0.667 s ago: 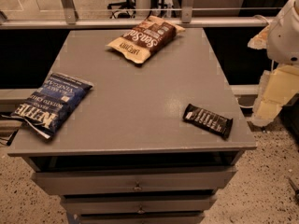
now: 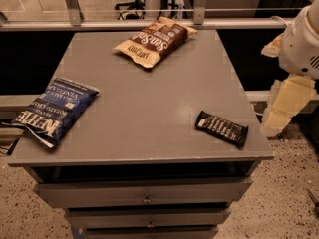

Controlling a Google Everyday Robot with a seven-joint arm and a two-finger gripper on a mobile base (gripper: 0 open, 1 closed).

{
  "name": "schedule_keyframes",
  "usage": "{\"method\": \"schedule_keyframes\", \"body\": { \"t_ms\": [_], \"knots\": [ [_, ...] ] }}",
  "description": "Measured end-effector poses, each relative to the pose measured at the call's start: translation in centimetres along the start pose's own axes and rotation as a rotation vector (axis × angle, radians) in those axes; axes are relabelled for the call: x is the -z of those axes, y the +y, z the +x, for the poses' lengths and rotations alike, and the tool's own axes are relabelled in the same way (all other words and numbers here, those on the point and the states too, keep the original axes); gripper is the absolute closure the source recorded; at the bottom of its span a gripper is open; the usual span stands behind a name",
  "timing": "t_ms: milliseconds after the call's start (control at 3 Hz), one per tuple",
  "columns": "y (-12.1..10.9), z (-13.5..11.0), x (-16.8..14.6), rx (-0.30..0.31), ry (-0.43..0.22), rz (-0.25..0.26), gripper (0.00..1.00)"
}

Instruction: Move rxbar chocolate near brown chip bag

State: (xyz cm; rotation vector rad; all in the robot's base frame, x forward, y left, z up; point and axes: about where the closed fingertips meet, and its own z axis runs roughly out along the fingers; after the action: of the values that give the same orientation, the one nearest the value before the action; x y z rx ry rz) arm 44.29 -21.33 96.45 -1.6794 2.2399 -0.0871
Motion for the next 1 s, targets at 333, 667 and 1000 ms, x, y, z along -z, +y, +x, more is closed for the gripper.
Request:
{"method": "schedule_keyframes", "body": {
  "t_ms": [333,667,1000],
  "knots": [
    [-0.3,-0.8,-3.4,-0.047,-0.036,0.006,0.0],
    [-0.6,-1.4,-5.5,-0.074,-0.049,-0.002,0.0],
    [-0.7,-1.3,-7.9,-0.098,-0.038,-0.018,0.0]
  ]
}}
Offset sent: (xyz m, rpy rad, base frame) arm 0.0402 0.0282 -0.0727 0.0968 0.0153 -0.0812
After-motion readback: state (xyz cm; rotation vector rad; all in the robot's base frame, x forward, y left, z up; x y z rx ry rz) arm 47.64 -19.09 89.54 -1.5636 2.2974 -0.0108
